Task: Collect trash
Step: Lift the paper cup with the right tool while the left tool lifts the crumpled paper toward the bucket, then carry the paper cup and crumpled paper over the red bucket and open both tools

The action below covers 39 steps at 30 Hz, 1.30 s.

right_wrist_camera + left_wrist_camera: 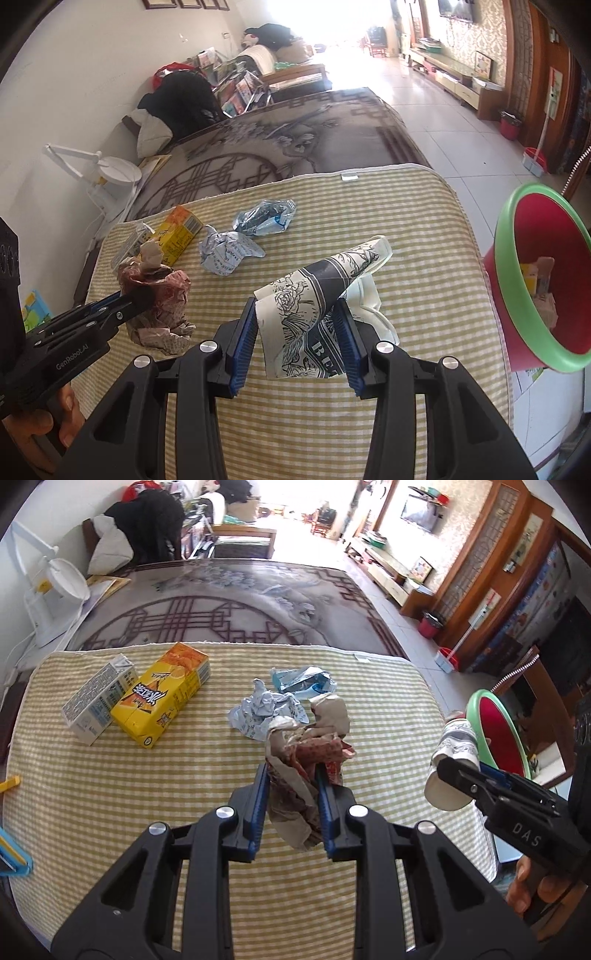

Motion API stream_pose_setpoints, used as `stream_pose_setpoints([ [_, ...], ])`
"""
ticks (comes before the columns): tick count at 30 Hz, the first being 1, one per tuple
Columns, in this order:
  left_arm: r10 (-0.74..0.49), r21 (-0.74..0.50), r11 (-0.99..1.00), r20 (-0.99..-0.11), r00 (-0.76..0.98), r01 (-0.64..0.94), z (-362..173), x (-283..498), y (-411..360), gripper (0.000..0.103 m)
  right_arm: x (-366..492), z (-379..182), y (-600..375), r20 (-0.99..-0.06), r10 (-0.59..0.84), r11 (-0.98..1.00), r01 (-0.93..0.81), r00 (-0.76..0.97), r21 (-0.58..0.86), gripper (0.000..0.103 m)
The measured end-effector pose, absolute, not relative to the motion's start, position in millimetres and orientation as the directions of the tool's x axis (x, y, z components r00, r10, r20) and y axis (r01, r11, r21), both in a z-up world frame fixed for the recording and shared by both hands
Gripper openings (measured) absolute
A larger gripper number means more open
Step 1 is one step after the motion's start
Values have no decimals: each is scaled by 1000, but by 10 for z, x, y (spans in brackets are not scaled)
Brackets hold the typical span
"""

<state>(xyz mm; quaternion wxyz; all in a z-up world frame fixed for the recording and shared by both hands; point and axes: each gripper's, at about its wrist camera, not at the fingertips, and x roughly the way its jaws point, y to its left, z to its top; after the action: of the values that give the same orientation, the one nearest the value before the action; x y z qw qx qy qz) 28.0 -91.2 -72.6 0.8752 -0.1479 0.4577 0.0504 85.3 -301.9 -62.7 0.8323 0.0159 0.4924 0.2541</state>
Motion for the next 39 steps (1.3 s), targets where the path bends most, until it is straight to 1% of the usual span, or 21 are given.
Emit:
stream_pose_setpoints([
  [8,-11,-182,954,-816,578,-240,-651,368,-1176,23,992,-575,-3270,-790,479,850,-425,382,310,40],
  [16,-25,-170,966,-812,583,-195,-598,527,-1582,23,1120,-523,-3754,-772,475,867,-376,422,328,40],
  [18,-34,-171,968,-812,583,-183,-600,565,-1680,23,1171,-499,-3930,-771,451,883,-352,450,311,40],
  [25,-76,-175,978,-810,582,-116,-615,740,-2030,23,1372,-442,-4835,-767,317,948,-166,558,270,40],
  [31,-169,-205,979,-801,575,2,-584,1037,-2506,23,1505,-509,-5301,-771,239,967,-69,590,247,42],
  [33,-213,-212,975,-790,575,69,-540,1149,-2745,23,1545,-537,-5432,-783,208,972,-31,586,235,64],
  [34,-236,-218,971,-785,573,100,-525,1208,-2852,23,1535,-518,-5508,-777,184,973,-1,603,230,76],
  [36,-267,-226,964,-780,566,143,-503,1304,-3041,23,1460,-460,-5675,-748,168,967,38,641,250,77],
  [39,-320,-238,947,-772,550,217,-471,1473,-3352,23,1352,-447,-5928,-746,149,959,91,649,270,77],
])
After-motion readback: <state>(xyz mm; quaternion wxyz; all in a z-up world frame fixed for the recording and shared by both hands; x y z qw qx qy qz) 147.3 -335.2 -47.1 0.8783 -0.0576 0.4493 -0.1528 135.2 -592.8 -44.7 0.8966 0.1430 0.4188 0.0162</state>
